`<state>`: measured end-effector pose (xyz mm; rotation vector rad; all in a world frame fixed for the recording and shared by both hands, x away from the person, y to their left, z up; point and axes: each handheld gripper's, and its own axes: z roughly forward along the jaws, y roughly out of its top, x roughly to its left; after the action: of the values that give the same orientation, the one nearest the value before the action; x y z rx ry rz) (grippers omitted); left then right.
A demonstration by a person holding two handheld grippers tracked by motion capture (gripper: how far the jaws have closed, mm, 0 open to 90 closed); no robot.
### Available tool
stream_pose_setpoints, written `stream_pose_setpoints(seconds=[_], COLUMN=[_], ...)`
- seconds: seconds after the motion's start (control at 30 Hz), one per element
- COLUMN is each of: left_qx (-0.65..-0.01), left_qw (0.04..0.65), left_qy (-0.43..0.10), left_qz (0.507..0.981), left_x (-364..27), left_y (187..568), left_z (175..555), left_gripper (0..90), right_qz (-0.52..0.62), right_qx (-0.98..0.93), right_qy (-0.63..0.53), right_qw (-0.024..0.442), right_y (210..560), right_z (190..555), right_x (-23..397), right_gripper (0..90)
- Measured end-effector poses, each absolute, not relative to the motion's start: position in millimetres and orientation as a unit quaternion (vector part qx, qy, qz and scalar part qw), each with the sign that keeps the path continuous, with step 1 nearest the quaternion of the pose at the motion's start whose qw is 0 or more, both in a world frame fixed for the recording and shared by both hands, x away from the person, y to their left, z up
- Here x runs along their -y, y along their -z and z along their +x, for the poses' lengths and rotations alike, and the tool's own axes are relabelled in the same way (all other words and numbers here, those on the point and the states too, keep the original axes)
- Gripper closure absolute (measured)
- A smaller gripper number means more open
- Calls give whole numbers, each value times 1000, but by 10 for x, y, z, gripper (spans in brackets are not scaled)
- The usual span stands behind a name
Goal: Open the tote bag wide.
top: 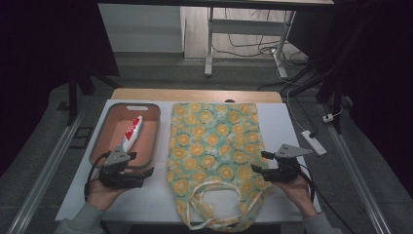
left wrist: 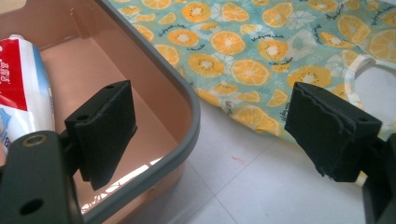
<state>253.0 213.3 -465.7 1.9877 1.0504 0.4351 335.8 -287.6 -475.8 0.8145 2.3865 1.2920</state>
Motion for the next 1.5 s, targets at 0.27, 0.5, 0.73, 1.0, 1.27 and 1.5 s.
stream_pose_setpoints(seconds=[0.27,0.5,0.73,1.0,1.27,1.5], left_qx=[-415,-416,-413,-410,-389,-357], left_qw=[413,414,412,409,410,404], left_qy=[-174,-174,-174,-175,-182,-172], left_qz=[792,791,793,796,805,825], left_x=[-2144,-2160,-2151,-2150,-2027,-1782], left_y=[4667,4674,4676,4670,4584,4526], left_z=[2535,2544,2544,2541,2500,2539], left_gripper=[174,175,176,179,182,184], right_qz=[280,278,281,280,272,236], right_qx=[-836,-839,-839,-841,-843,-861], right_qy=[-445,-437,-435,-432,-432,-423], right_qw=[158,166,166,168,169,156], right_y=[4764,4764,4756,4746,4655,4574], right_z=[3350,3344,3348,3344,3316,3241], right_x=[2862,2867,2883,2890,2840,2622], right_gripper=[319,325,329,329,329,329])
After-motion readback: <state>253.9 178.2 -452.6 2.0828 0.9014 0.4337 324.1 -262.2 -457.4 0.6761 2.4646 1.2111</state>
